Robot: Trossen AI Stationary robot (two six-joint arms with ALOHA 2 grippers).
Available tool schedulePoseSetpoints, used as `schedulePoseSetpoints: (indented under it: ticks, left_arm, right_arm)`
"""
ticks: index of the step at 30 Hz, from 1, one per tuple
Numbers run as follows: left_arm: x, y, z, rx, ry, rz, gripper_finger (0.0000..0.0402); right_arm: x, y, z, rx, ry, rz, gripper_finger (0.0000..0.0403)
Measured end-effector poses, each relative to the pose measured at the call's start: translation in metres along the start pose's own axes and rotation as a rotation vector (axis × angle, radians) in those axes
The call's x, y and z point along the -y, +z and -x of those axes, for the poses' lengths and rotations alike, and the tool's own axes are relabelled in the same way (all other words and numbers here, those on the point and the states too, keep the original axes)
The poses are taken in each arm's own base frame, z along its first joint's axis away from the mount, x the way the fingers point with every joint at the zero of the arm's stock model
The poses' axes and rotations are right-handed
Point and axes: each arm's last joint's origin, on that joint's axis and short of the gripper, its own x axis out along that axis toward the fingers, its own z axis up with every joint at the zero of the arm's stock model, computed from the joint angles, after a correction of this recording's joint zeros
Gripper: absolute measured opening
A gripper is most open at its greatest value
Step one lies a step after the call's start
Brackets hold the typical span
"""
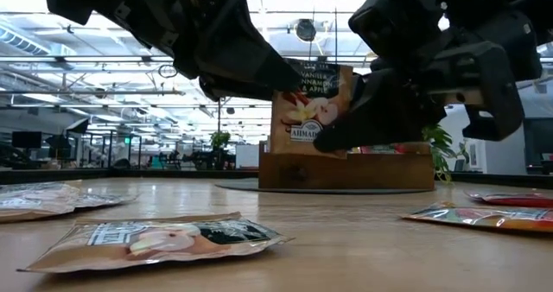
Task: Pick & Place Tea
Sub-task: Put the brown tea bag into the left section of the wooden organizer
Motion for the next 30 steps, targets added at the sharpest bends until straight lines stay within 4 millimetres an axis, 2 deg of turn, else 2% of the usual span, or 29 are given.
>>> schedulePoseSetpoints:
  ticks: [8,11,17,23,30]
  left_arm:
    - [0.0,-0.001,0.0,-0.008,0.005,-0.027,0.001]
    - [0.002,-0.003,0.001,-0.017,0.003,-0.045,0.0009]
    - [0.012,-0.007,0.005,-0.032,-0.007,-0.081,0.0005]
    - [0.016,-0.013,0.008,-0.062,0.037,-0.072,0.0004]
    - [0.016,-0.016,0.008,-0.081,0.062,-0.046,0.0003]
  right_arm:
    - [0.0,-0.002,0.0,-0.016,0.0,0.0,0.0017]
    - [-0.001,-0.003,0.0,-0.034,0.013,-0.003,0.0031]
    - [-0.005,-0.007,0.001,-0.066,0.165,-0.005,0.0072]
    - [0.001,0.001,0.005,-0.035,0.121,-0.038,0.0108]
    - [0.008,0.013,0.007,0.057,0.099,-0.075,0.0125]
